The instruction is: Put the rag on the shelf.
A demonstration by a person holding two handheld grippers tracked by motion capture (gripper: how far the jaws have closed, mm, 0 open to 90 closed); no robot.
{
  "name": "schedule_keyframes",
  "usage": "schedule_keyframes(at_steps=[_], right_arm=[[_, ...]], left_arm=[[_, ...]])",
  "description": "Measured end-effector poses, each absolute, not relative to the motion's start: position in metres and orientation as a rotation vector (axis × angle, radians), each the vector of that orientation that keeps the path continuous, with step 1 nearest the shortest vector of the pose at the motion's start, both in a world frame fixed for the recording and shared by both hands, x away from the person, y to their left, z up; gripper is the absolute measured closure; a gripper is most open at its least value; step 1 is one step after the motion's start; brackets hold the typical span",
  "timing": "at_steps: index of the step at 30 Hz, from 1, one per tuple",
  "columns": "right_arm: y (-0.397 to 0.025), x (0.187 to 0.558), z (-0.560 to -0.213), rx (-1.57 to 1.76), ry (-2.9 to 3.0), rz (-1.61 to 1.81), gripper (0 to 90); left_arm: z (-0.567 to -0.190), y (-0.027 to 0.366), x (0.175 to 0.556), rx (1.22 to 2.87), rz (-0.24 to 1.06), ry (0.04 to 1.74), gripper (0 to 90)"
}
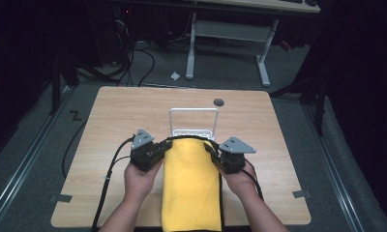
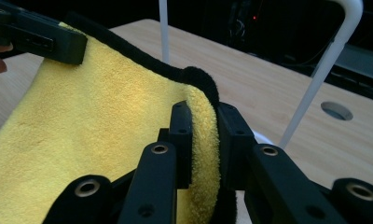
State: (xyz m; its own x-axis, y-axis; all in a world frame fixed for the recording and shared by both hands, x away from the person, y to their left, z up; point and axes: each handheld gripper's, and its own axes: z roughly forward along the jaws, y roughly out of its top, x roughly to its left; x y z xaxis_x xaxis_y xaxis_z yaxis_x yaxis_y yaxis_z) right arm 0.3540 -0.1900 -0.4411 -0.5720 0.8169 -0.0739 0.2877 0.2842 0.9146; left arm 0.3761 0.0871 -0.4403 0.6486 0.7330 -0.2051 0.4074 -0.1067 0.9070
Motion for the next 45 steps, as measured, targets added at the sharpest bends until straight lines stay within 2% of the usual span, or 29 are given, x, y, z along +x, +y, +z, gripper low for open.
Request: schedule_keyframes(at_steps=[31,45], right_arm=[[-0.191,0.38,-0.338,0.902,1.778,1.34,78.6],[-0.194,0.405,-0.315,0.9,1.72,1.378,78.5]], left_arm=[[-0.339,0.088,0.405,1.568,0.489,0.774,84.2],[-0.316,0.088,0.439,1.545,0.532,0.763,84.3]])
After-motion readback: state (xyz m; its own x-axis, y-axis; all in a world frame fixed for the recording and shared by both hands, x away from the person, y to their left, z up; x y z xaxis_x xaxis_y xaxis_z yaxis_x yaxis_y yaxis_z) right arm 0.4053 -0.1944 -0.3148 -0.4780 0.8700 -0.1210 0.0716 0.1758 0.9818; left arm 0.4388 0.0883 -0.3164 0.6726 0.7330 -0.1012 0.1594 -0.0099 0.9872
